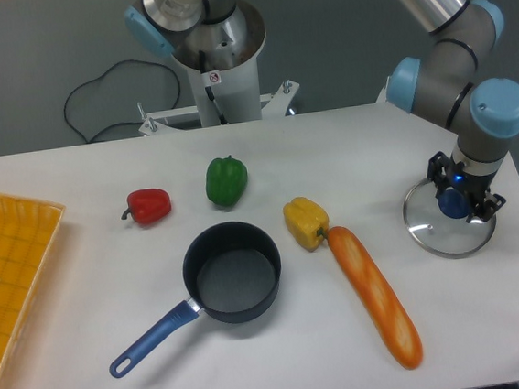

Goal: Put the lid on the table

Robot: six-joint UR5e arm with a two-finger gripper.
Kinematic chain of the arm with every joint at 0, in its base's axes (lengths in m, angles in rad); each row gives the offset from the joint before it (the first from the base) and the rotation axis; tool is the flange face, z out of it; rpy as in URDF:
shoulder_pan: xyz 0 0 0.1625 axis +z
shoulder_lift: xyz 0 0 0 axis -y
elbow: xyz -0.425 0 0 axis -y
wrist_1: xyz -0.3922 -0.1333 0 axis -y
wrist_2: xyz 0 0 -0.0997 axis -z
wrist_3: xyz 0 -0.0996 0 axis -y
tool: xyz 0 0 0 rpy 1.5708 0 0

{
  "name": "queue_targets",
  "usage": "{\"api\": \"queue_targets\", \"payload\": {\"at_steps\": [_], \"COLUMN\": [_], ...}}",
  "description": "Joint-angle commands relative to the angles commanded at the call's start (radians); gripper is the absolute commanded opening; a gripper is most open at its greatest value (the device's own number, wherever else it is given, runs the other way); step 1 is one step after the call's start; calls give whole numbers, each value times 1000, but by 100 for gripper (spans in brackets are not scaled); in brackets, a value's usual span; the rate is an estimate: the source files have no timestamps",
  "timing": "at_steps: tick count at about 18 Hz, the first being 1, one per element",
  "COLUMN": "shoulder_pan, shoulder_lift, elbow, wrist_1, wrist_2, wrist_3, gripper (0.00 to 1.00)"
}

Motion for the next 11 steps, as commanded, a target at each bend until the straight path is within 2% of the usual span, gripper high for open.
{"api": "queue_targets", "payload": {"at_steps": [4, 6, 7, 11], "shoulder_pan": [0, -2, -2, 2], "shoulder_lift": [5, 15, 32, 106], "elbow": [-2, -2, -9, -66], "wrist_1": [0, -2, -3, -9], "wrist_2": [2, 3, 3, 15], "wrist_3": [-3, -5, -8, -9], "gripper": [84, 95, 99, 100]}}
